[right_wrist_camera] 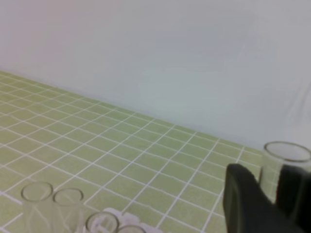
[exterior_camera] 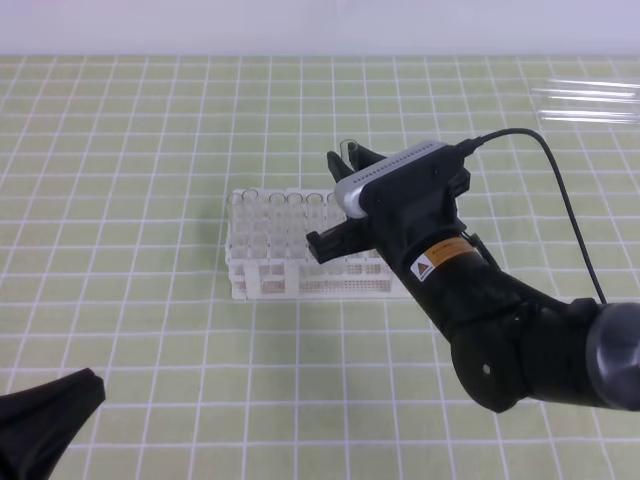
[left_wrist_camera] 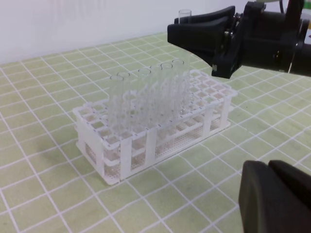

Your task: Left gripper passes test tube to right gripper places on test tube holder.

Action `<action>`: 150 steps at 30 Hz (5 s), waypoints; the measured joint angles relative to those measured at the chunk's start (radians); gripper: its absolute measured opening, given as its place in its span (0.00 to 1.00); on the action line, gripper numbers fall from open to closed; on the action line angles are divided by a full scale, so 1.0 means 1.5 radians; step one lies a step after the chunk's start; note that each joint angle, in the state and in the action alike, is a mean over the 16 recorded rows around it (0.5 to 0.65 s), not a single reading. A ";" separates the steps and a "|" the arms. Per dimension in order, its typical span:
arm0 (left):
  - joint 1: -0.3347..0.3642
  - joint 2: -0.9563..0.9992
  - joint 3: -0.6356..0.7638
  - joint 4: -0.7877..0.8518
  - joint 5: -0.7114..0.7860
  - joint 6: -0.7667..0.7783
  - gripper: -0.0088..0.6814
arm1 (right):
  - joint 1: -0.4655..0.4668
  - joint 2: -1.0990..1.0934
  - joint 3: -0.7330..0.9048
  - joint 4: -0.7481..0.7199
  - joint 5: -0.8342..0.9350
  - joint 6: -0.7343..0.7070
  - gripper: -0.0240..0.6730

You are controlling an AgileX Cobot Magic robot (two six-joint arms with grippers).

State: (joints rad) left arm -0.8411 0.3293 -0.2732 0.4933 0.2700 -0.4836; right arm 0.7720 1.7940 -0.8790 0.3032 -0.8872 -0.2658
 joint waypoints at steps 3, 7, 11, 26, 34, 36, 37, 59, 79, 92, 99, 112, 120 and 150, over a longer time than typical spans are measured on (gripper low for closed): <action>0.000 0.000 0.000 0.000 0.000 0.000 0.01 | 0.000 0.003 0.000 0.001 -0.002 0.000 0.18; 0.000 0.000 0.000 0.000 0.000 0.000 0.01 | 0.000 0.007 0.000 0.003 -0.004 0.000 0.18; 0.000 0.000 0.000 -0.001 0.001 0.000 0.01 | 0.000 0.010 -0.001 0.005 -0.005 0.000 0.18; 0.000 0.000 0.000 0.000 0.000 0.000 0.01 | -0.001 0.011 -0.001 0.007 -0.002 0.002 0.21; 0.000 0.001 0.000 0.001 0.008 0.000 0.01 | -0.002 0.011 0.002 0.016 -0.001 0.003 0.26; 0.000 0.002 0.000 0.001 0.010 0.000 0.01 | -0.002 0.011 0.003 0.018 -0.001 0.004 0.27; 0.000 0.002 0.000 0.001 0.012 0.000 0.01 | -0.002 0.011 0.004 0.019 -0.001 0.004 0.28; 0.000 -0.002 0.000 -0.002 0.031 0.000 0.01 | -0.002 -0.085 0.011 0.062 0.003 -0.020 0.36; 0.000 -0.002 0.000 -0.002 0.030 0.000 0.01 | -0.032 -0.462 0.088 0.322 0.318 -0.413 0.04; 0.000 0.001 0.000 0.000 0.029 0.000 0.01 | -0.076 -0.643 0.297 0.410 0.227 -0.545 0.01; 0.000 0.000 0.000 -0.001 0.031 0.000 0.01 | -0.180 -0.777 0.347 0.497 0.323 -0.658 0.01; 0.000 0.001 0.000 -0.002 0.033 0.000 0.01 | -0.425 -1.012 0.446 0.628 0.514 -0.789 0.01; 0.000 0.001 0.000 -0.002 0.033 0.000 0.01 | -0.449 -1.061 0.524 0.642 0.521 -0.768 0.01; 0.000 0.001 0.000 0.001 0.035 0.000 0.01 | -0.464 -1.205 0.586 -0.260 0.796 0.259 0.01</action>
State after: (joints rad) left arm -0.8414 0.3309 -0.2728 0.4946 0.3223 -0.4838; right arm 0.0766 -0.0134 0.0005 -0.0870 0.3073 0.1220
